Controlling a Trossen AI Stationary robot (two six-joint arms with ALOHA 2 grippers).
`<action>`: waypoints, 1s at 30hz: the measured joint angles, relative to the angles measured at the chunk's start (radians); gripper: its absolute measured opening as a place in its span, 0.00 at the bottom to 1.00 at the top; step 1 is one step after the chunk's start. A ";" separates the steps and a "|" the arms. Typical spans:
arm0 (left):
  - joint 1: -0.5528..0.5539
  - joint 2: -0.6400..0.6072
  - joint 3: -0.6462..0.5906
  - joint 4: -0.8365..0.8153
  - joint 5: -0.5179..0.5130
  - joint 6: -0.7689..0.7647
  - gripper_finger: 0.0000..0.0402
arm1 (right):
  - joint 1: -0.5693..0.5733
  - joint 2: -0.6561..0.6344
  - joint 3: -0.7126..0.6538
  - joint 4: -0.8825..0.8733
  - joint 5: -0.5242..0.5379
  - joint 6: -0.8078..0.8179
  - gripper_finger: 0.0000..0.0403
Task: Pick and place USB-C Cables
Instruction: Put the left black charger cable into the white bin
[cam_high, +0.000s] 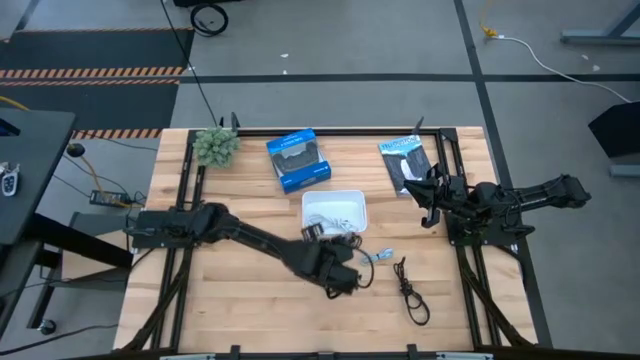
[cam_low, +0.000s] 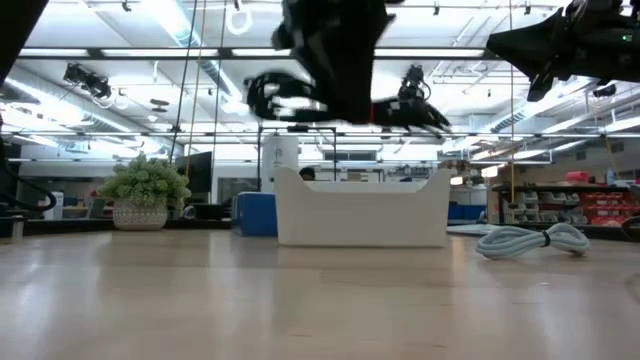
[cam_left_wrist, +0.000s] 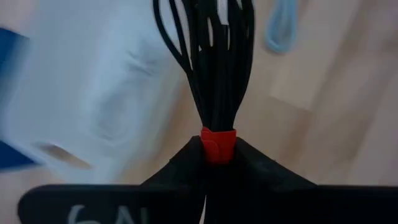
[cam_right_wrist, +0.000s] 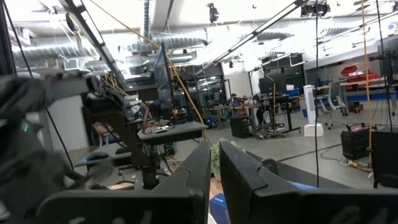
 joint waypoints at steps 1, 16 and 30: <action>0.013 0.000 0.024 -0.033 -0.007 0.031 0.19 | 0.000 0.000 0.000 0.000 0.000 0.000 0.10; 0.275 0.000 0.026 0.105 0.070 0.652 0.19 | 0.000 0.000 0.000 0.001 0.000 0.000 0.10; 0.324 -0.074 -0.136 0.121 0.180 0.814 0.19 | 0.000 0.000 0.000 0.001 0.000 0.000 0.10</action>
